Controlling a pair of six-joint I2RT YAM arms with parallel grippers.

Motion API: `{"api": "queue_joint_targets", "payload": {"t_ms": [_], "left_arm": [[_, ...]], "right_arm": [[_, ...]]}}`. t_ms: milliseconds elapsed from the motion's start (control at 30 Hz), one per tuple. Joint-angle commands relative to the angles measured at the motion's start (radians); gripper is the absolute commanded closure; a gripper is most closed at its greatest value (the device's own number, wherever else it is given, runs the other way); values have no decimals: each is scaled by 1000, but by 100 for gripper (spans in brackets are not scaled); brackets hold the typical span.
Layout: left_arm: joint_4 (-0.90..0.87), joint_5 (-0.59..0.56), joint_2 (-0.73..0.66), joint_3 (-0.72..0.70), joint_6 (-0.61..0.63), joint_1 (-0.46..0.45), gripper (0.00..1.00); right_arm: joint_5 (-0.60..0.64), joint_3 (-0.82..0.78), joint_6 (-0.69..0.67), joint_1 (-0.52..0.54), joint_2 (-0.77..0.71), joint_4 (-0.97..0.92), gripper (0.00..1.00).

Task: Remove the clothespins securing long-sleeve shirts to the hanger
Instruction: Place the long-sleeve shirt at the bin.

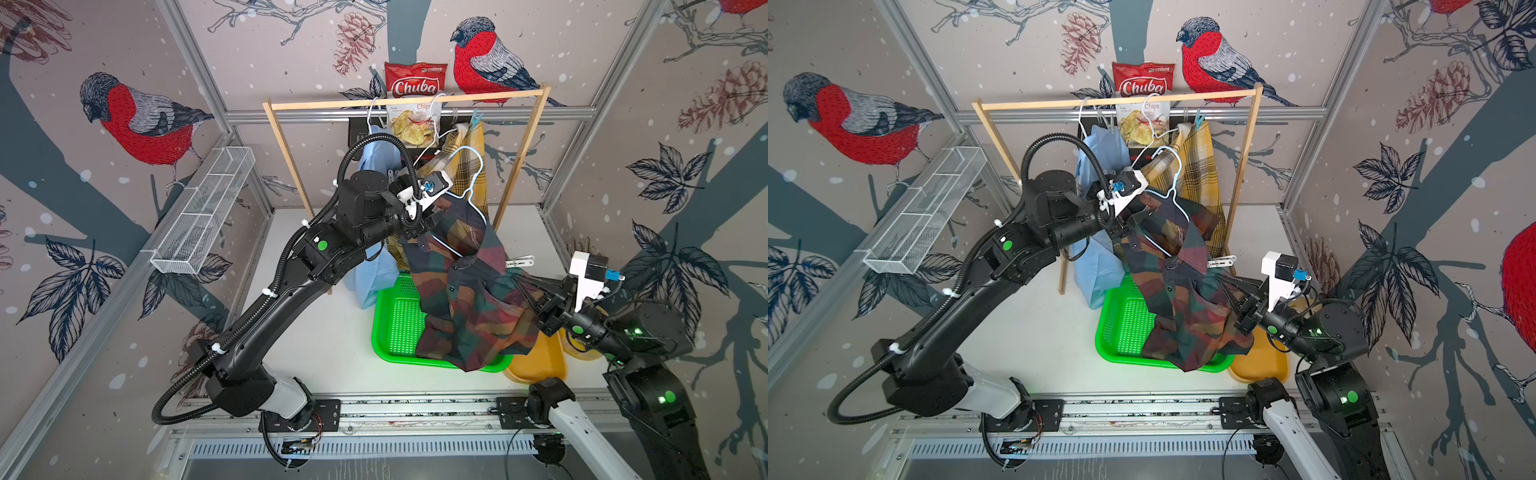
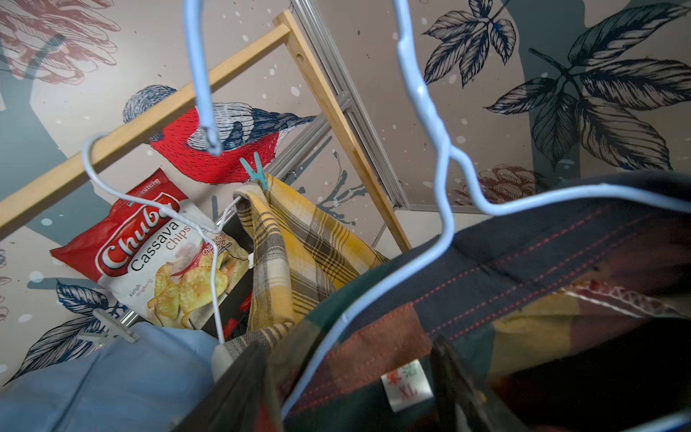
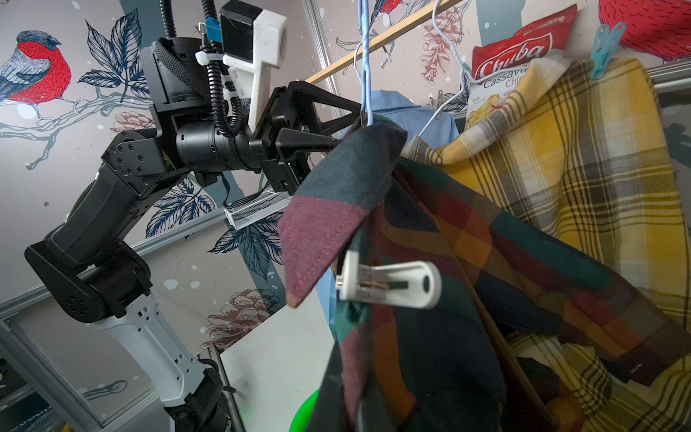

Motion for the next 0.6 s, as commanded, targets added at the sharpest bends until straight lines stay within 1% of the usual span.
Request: {"api": "queue_joint_targets", "payload": {"t_ms": [0,133,233,300,567], "left_arm": [[-26,37,21,23,41,22,30],[-45,62,50,53,38,59,31],[-47,42,50,63,38,66,27],[-44,70,43,66,34,85,25],[-143,178,70,116,50,125,26]], "right_arm": [[-37,7,-13,-1,3,8,100],[-35,4,-18,2,-2,-1,100],[-26,2,-25,2,-7,-9,100],[-26,-1,-27,6,-10,-11,100],[-11,-1,-32,23,-11,-15,100]]}}
